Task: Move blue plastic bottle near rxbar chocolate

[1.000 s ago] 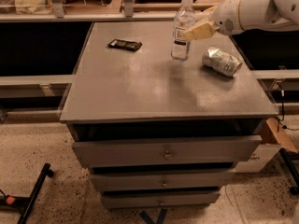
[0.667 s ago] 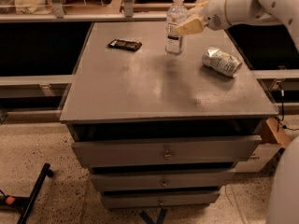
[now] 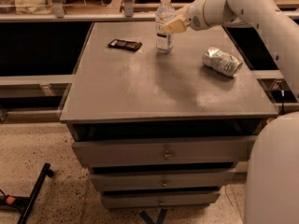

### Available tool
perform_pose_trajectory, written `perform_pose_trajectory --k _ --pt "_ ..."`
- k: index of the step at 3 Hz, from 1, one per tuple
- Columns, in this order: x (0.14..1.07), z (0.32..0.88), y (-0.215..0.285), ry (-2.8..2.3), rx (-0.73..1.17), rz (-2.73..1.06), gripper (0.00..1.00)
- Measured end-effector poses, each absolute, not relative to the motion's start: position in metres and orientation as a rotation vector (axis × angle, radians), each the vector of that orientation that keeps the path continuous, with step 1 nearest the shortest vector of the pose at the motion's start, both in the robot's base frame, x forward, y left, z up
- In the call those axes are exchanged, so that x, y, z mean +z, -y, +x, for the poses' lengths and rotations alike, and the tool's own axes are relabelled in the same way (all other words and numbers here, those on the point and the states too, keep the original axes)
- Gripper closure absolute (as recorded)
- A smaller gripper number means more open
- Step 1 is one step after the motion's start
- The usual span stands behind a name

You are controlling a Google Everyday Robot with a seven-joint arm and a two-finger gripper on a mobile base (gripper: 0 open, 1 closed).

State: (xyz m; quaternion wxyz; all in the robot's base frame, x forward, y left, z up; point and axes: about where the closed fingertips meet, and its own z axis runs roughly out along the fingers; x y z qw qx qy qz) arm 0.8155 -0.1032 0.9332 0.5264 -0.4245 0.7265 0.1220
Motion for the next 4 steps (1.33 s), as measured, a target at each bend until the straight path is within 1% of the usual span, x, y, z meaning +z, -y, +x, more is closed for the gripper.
perform_pose_trajectory --k 1,3,4 --pt "0.926 0.828 0.090 -1.769 0.299 -0.973 1.00" --pt "0.926 0.837 0.064 -1.831 0.378 -0.920 1.00" --pt "0.929 0.837 0.062 -1.844 0.405 -0.883 1.00"
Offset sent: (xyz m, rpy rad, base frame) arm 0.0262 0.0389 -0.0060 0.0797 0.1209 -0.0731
